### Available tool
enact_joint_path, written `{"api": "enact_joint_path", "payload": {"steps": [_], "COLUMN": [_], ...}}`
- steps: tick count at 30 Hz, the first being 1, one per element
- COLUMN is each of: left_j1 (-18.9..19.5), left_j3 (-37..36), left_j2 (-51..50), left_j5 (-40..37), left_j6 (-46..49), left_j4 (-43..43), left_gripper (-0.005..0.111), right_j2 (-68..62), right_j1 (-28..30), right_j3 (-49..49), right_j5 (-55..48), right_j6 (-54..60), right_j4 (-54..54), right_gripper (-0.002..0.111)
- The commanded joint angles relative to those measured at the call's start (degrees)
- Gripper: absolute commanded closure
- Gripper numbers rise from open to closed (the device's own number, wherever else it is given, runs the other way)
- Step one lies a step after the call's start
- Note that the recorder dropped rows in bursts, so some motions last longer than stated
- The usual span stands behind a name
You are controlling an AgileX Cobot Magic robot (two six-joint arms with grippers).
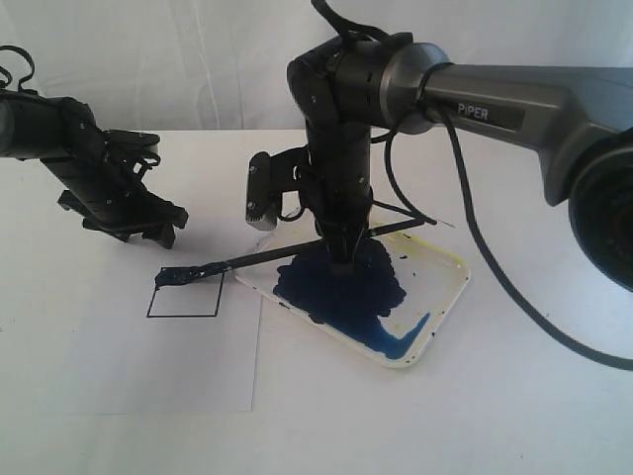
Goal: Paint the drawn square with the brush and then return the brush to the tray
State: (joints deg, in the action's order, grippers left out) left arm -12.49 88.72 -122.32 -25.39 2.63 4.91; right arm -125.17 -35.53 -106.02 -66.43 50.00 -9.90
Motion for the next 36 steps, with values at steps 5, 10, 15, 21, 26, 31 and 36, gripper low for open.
{"api": "enact_joint_path", "payload": {"steps": [5, 10, 15, 21, 26, 31, 36], "left_j1": [-0.20, -0.20, -0.20, -0.20, -0.20, -0.20, -0.20], "left_j3": [0.03, 0.03, 0.03, 0.03, 0.03, 0.03, 0.03], "left_j2": [-0.31, -0.31, -0.31, -0.31, -0.31, -0.31, -0.31], "left_j5": [-2.01, -2.01, -2.01, -2.01, -2.01, -2.01, -2.01], "left_j6": [-0.32, -0.32, -0.32, -0.32, -0.32, -0.32, -0.32], "left_j4": [0.23, 0.23, 0.23, 0.23, 0.23, 0.23, 0.23], "left_gripper": [0.037, 0.037, 0.037, 0.037, 0.037, 0.037, 0.037], "right_j2": [0.71, 0.71, 0.96, 1.81, 1.80, 1.80, 1.80], "right_j1": [0.20, 0.20, 0.20, 0.20, 0.20, 0.09, -0.01], "right_j3": [-0.20, -0.20, -0.20, -0.20, -0.20, -0.20, -0.20], "right_j5": [-0.20, -0.20, -0.20, -0.20, -0.79, -0.79, -0.79], "right_j6": [-0.87, -0.98, -0.98, -0.98, -0.98, -0.04, 1.40], "right_j4": [-3.27, -3.91, -4.27, -4.27, -5.50, -5.61, -5.80], "right_gripper": [0.108, 0.108, 0.108, 0.108, 0.108, 0.108, 0.108]}}
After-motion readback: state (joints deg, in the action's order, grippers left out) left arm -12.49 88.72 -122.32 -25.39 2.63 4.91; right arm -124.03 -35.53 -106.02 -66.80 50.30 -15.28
